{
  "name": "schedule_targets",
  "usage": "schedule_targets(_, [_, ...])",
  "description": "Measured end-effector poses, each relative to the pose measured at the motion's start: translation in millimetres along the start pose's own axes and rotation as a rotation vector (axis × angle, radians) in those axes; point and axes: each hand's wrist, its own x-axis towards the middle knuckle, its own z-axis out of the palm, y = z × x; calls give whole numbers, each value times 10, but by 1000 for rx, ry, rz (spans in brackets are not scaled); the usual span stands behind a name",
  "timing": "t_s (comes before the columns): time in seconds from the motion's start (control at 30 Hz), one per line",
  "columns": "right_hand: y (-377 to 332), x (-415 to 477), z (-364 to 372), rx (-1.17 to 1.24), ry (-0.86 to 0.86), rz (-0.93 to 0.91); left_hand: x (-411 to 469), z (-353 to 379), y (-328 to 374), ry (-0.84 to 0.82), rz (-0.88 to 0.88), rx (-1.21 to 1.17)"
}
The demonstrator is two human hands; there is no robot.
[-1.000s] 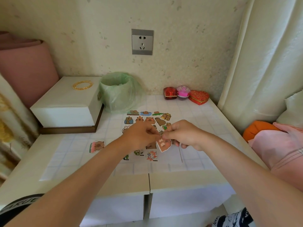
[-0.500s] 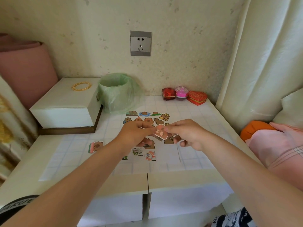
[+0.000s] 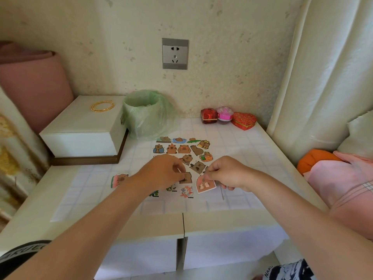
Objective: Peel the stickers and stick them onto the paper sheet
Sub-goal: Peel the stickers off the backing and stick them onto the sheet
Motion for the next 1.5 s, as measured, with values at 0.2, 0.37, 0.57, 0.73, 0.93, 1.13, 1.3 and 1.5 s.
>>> schedule_targets(0.2, [-106, 20, 42, -144, 24, -106, 36, 89, -37, -86, 127, 173])
schedule_targets(0.37, [-117, 60, 72, -168, 33, -113, 17, 62, -20, -97, 167, 195])
schedule_targets(0.57, [-99, 90, 86, 15, 109, 8, 17, 56, -9, -85, 172, 196])
schedule_targets(0.73, [-90, 38, 46, 355, 142, 205, 42, 89, -42, -52, 132, 92])
schedule_targets(0.93, [-158, -36, -26, 552, 64, 228, 78, 90, 93, 70, -99, -494])
schedule_targets(1.13, [-182, -95, -116, 340, 142, 182, 80, 95, 101, 90, -113, -490])
schedule_targets(1.3, [-205, -132, -164, 335, 61, 130, 84, 77, 110, 48, -183, -624])
schedule_targets(1.5, [-119, -103, -120, 414, 97, 162, 47, 64, 141, -22, -166, -644])
